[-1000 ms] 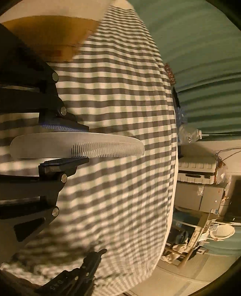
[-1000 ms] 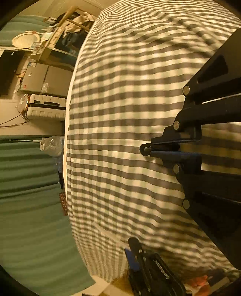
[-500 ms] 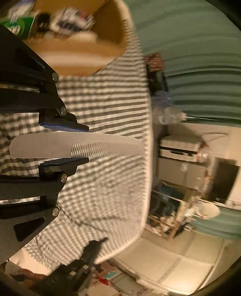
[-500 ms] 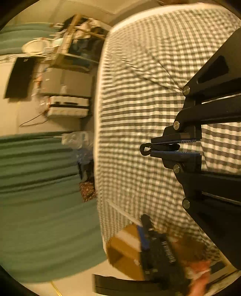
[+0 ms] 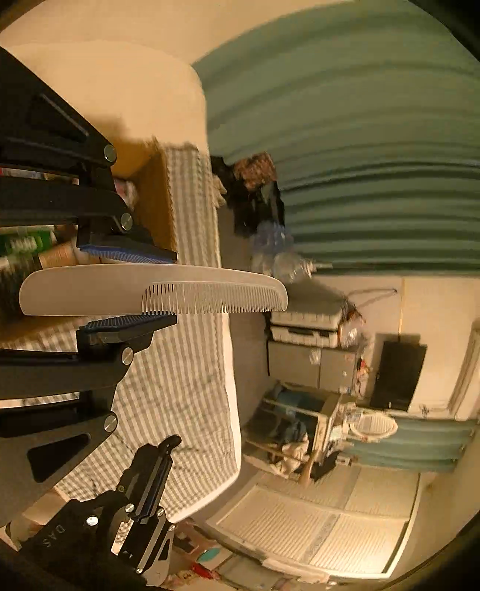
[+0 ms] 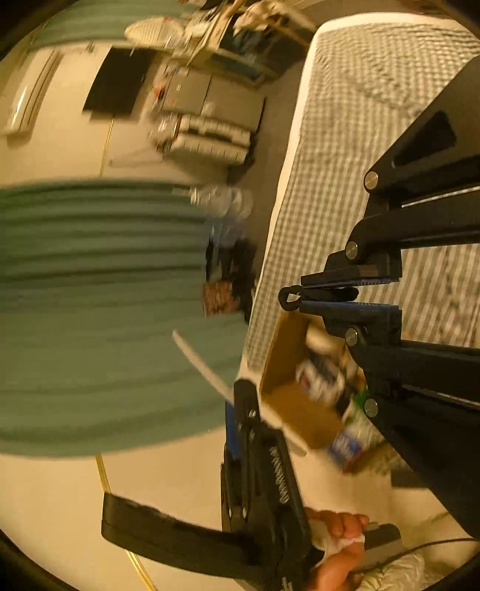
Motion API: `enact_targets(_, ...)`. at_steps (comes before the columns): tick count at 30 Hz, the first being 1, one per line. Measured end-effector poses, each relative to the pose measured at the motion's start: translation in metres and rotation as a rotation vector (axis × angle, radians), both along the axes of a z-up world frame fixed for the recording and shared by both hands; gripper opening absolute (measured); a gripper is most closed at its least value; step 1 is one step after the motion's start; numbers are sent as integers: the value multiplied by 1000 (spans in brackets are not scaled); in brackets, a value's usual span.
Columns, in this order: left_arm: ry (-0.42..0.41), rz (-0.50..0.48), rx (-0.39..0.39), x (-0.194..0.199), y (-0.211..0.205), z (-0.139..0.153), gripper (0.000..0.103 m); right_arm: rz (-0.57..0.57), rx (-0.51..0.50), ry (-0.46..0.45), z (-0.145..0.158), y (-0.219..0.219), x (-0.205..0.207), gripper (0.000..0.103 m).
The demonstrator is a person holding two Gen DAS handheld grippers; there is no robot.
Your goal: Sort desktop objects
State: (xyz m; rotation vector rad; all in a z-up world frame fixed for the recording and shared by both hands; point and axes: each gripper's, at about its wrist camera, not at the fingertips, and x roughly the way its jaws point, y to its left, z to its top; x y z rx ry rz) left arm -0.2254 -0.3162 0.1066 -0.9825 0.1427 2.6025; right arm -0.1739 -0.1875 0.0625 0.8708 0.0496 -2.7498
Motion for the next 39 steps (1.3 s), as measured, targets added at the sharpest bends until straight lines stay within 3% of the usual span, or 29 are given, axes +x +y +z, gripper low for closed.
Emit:
enact_targets(3, -28, 42, -32, -1, -33, -18, 25, 41, -35, -58, -18, -43, -23, 6)
enact_targets(6, -55, 57, -110, -8, -51, -57, 26, 50, -55, -128, -47, -73, -46, 6)
enact_targets(10, -157, 34, -84, -15, -61, -112, 28, 40, -65, -213, -94, -91, -63, 8)
enact_targets(12, -187, 7, -81, -18, -51, -129, 49, 16, -57, -266, -111, -93, -68, 46)
enact_targets(13, -178, 34, -106, -19, -53, -133, 75, -16, -43, -246, -114, -90, -64, 69)
enact_targets(14, -160, 65, -130, -20, -58, -135, 96, -13, -55, -221, -115, -83, -57, 73)
enact_targets(15, -139, 72, -126, -20, -63, -133, 97, -14, -68, -211, -116, -77, -53, 74)
enact_targets(22, -44, 92, -38, 2, -91, -88, 97, -134, -135, -159, -97, -37, -23, 76)
enact_targets(27, 88, 112, 47, 42, -86, -13, 103, -215, -108, -45, -44, -12, 17, 84)
enact_targets(31, 191, 149, 109, 74, -73, 50, 103, -228, -109, 57, 9, -1, 55, 103)
enact_targets(33, 260, 188, 113, 98, -63, 73, 103, -233, -113, 93, 39, 4, 73, 103)
enact_targets(36, 283, 215, 83, 118, -47, 84, 103, -262, -45, 108, 67, 8, 91, 103)
enact_targets(39, 280, 233, 61, 134, -32, 68, 103, -259, 47, 118, 56, 3, 109, 103)
